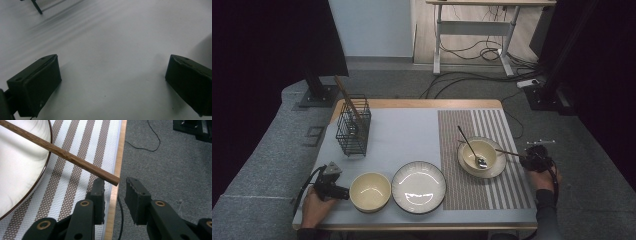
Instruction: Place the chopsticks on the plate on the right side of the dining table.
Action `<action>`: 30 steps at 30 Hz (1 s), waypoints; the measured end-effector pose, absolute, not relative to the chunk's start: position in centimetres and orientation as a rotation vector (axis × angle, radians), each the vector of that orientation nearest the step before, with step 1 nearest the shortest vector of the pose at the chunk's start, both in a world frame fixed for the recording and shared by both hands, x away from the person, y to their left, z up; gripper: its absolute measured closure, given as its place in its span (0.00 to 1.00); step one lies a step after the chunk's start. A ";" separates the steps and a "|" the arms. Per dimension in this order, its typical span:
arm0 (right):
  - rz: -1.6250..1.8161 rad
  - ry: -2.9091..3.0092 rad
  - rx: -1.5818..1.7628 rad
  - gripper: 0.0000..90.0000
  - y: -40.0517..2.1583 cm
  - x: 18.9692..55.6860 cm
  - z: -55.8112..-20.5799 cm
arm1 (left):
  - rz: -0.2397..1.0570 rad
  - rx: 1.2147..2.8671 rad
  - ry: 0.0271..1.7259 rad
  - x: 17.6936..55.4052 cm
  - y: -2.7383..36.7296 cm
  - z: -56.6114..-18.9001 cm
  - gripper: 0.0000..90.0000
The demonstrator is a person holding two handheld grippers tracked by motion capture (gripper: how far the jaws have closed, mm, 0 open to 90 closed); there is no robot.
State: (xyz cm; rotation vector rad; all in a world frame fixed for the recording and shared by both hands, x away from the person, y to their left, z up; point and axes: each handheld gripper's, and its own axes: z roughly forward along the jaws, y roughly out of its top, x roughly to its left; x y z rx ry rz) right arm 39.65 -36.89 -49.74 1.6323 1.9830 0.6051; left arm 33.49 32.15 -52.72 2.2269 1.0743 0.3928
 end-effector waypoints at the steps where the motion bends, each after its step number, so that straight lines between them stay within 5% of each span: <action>1: 0.606 1.981 1.634 0.76 -36.9 39.7 -49.8 | 0.393 2.227 1.074 33.5 32.1 -52.7 0.00; 30: 0.580 1.985 1.614 0.76 -37.0 41.2 -50.2 | 0.393 2.225 1.075 33.5 32.2 -52.7 0.00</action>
